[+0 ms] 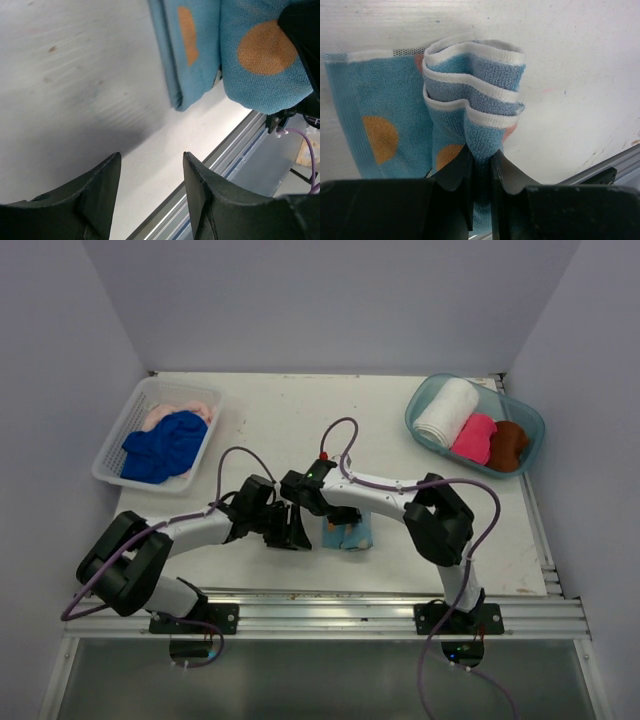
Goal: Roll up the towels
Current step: Roll the towel
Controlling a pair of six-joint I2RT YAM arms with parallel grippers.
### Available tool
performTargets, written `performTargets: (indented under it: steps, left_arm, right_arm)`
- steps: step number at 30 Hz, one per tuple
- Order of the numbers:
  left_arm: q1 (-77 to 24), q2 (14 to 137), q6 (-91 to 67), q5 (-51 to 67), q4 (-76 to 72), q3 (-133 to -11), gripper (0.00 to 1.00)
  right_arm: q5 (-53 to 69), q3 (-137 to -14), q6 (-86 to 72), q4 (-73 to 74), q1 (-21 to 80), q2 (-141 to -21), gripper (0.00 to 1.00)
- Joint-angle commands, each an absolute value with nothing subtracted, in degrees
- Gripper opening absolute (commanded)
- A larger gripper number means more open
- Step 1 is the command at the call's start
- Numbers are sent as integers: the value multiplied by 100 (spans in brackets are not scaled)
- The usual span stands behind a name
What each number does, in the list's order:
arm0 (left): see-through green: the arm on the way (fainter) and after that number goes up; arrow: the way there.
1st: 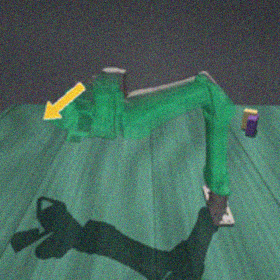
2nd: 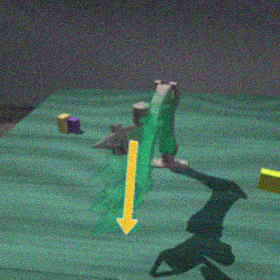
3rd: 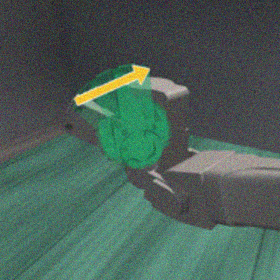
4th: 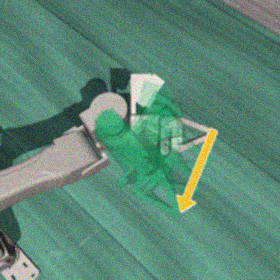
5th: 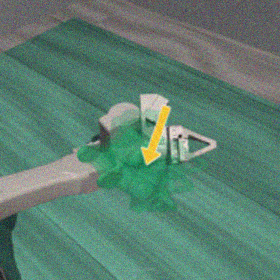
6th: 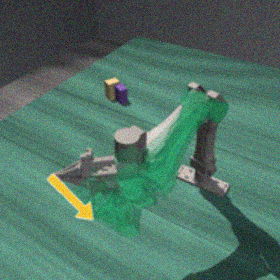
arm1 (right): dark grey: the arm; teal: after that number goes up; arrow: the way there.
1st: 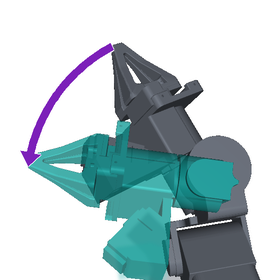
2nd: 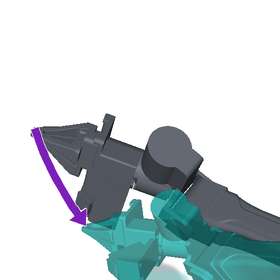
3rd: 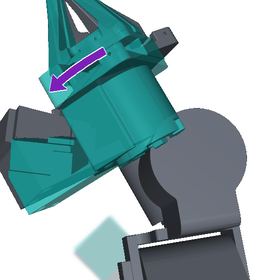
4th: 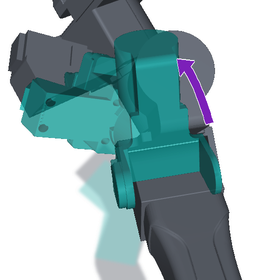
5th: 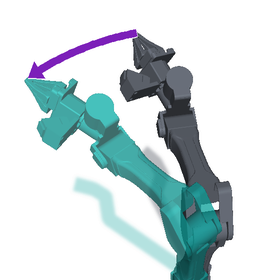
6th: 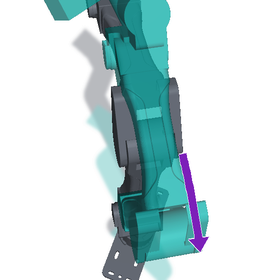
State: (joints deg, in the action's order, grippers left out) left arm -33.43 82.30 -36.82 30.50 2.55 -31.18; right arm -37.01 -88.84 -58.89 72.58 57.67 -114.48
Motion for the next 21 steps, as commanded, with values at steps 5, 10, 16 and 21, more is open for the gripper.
performTargets:
  steps: [5, 10, 16, 21]
  left_arm:
    - [-2989, 7621, -3604, 2506, 1142, -2927, 56]
    - [-2795, 7287, -3595, 2294, 1449, -2786, 55]
    - [-2611, 7014, -3551, 2110, 1810, -2786, 55]
    - [-2575, 6821, -3516, 1934, 2021, -2804, 55]
  right_arm:
    - [-4052, -9571, -6021, 7682, 5976, -12119, 3]
    - [-4052, -9826, -5977, 7691, 6082, -12331, 11]
    - [-3973, -9984, -5915, 7629, 6143, -12515, 26]
    - [-3832, -10142, -5766, 7462, 6179, -12621, 42]
